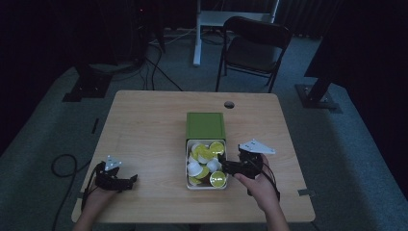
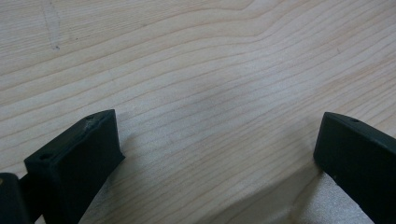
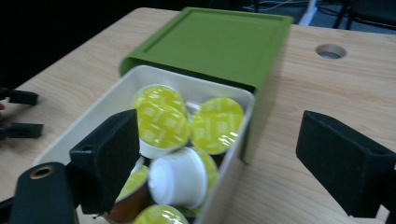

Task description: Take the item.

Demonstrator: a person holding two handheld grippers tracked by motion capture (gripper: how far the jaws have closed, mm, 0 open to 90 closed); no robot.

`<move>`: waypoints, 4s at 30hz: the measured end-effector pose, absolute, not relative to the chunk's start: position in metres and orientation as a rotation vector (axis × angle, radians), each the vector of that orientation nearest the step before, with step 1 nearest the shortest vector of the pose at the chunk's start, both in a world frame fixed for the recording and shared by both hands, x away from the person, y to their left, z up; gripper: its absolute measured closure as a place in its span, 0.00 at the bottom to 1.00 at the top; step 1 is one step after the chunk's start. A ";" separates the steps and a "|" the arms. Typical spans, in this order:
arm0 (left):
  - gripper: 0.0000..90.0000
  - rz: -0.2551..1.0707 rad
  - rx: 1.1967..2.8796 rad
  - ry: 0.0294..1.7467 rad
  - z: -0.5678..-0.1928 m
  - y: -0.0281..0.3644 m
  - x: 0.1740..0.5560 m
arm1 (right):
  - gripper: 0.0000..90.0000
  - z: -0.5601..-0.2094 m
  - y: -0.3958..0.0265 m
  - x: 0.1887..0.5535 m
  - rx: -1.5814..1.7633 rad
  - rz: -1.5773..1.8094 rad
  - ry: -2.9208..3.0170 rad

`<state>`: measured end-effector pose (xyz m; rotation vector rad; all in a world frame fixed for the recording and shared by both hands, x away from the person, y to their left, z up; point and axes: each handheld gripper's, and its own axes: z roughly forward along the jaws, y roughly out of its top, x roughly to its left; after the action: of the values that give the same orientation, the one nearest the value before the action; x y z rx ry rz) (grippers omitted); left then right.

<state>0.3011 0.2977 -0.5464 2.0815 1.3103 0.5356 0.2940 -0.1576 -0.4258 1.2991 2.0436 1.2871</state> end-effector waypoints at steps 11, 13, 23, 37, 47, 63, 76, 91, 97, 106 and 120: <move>0.01 0.536 2.081 1.311 -0.546 0.298 0.301 | 0.15 -0.425 -0.123 0.295 1.209 1.310 2.134; 0.01 0.536 2.081 1.312 -0.546 0.298 0.301 | 0.15 -0.427 -0.116 0.295 1.203 1.316 2.148; 0.01 0.536 2.081 1.312 -0.546 0.298 0.301 | 0.15 -0.437 -0.096 0.296 1.154 1.297 2.204; 0.01 0.537 2.079 1.313 -0.546 0.297 0.301 | 0.25 -0.445 -0.088 0.302 1.119 1.204 2.203; 0.01 0.537 2.079 1.313 -0.546 0.297 0.301 | 0.30 -0.452 -0.084 0.306 1.115 1.116 2.226; 0.01 0.536 2.079 1.313 -0.546 0.297 0.301 | 0.46 -0.457 -0.076 0.313 0.965 0.907 2.311; 0.01 0.535 2.078 1.314 -0.546 0.297 0.301 | 0.48 -0.458 -0.070 0.319 0.881 0.798 2.351; 0.01 0.534 2.080 1.313 -0.546 0.298 0.301 | 0.56 -0.454 -0.070 0.323 0.924 0.843 2.356; 0.01 0.536 2.082 1.311 -0.546 0.298 0.301 | 0.62 -0.448 -0.073 0.322 0.937 0.882 2.346; 0.01 0.536 2.080 1.312 -0.546 0.298 0.301 | 0.68 -0.441 -0.080 0.321 0.957 0.948 2.328; 0.01 0.534 2.084 1.311 -0.546 0.298 0.301 | 0.71 -0.435 -0.091 0.319 0.989 0.989 2.314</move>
<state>0.3009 0.2977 -0.5461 2.0839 1.3113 0.5344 0.3188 -0.0914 -0.4349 0.9889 2.3141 0.9890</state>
